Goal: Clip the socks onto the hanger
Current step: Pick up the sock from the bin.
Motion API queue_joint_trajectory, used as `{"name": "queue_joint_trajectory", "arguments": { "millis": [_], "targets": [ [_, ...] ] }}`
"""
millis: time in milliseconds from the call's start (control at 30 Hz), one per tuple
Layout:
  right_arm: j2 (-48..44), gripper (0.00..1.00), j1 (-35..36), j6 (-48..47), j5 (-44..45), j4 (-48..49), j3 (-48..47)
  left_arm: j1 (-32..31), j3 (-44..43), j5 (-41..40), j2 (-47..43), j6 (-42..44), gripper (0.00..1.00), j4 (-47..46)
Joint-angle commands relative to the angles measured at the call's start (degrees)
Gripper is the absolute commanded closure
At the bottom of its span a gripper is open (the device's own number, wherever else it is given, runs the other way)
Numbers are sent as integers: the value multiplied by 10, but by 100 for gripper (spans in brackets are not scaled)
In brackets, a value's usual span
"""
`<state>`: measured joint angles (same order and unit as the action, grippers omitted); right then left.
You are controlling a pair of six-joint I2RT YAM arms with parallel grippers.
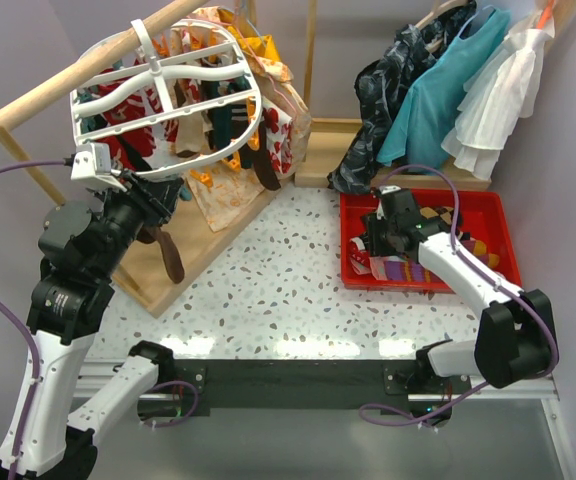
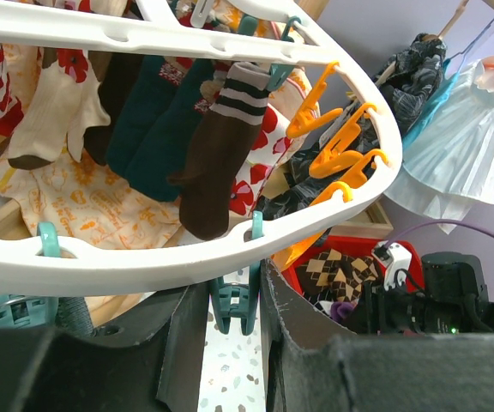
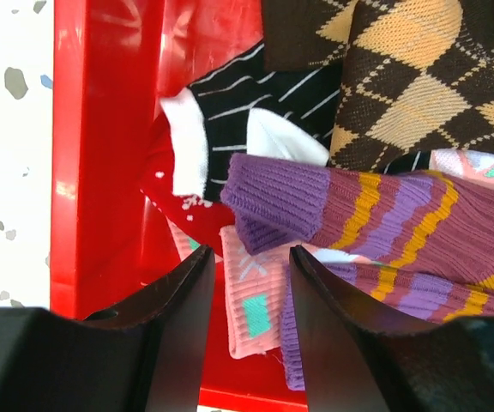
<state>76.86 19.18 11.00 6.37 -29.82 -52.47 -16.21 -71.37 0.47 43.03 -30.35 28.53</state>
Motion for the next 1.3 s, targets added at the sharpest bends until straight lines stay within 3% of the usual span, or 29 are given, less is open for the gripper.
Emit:
{"name": "queue_joint_trajectory", "arguments": {
  "millis": [0,600,733,767,800,1033,1267],
  "targets": [
    [3,55,1,16,13,38,1,-1,0,5,3,17,100,7],
    [40,63,0,2,96,75,4,-1,1,11,9,14,100,2],
    [31,84,1,0,101,69,5,-1,0,11,8,14,100,2],
    [27,95,0,-1,104,65,3,-1,0,11,8,14,100,2],
    [17,100,1,-2,106,60,-1,-1,-1,12,8,14,100,2],
    [-62,100,0,-17,95,-18,-90,-1,-10,20,9,12,100,1],
    [-100,100,16,-15,-51,-64,-218,-1,-21,29,12,10,100,5]
  ]
}}
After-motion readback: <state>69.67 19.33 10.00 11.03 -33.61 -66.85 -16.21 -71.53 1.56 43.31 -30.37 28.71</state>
